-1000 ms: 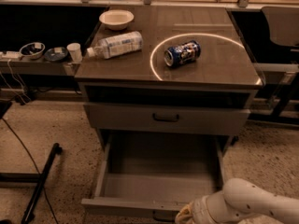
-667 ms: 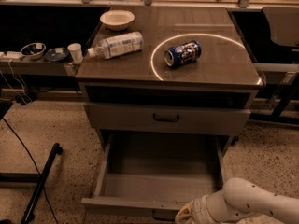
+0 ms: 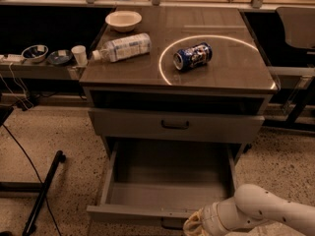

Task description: Close middle drawer

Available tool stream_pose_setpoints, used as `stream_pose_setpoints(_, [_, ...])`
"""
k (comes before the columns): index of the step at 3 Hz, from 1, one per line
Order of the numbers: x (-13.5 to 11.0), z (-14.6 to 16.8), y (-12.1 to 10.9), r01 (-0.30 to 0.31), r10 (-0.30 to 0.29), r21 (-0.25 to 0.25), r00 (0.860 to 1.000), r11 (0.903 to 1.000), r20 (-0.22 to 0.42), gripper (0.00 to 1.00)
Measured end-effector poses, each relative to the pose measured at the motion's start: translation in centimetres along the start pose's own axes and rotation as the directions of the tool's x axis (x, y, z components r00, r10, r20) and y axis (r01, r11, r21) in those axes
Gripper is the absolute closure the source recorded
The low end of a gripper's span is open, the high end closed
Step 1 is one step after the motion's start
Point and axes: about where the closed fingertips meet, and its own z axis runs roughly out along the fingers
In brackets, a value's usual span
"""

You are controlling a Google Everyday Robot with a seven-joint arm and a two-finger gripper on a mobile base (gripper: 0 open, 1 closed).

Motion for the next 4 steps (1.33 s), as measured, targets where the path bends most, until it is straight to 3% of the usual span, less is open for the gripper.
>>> stream_pose_setpoints(1, [0.5, -0.2, -0.2, 0.004, -0.003, 0.020, 1.000, 0.9998, -0.018, 1.00])
stream_pose_setpoints(2, [2.0, -0.9, 0.7, 0.018, -0.012, 0.067, 0.996, 0.9976, -0.086, 1.00])
stream_pose_setpoints(3, [3.2, -1.2, 0.9, 0.103, -0.082, 0.114, 0.980, 0.9881, -0.181, 1.00])
stream_pose_setpoints(4, [4.3, -1.3, 0.3, 0.118, -0.075, 0.172, 0.968, 0.9780, -0.239, 1.00])
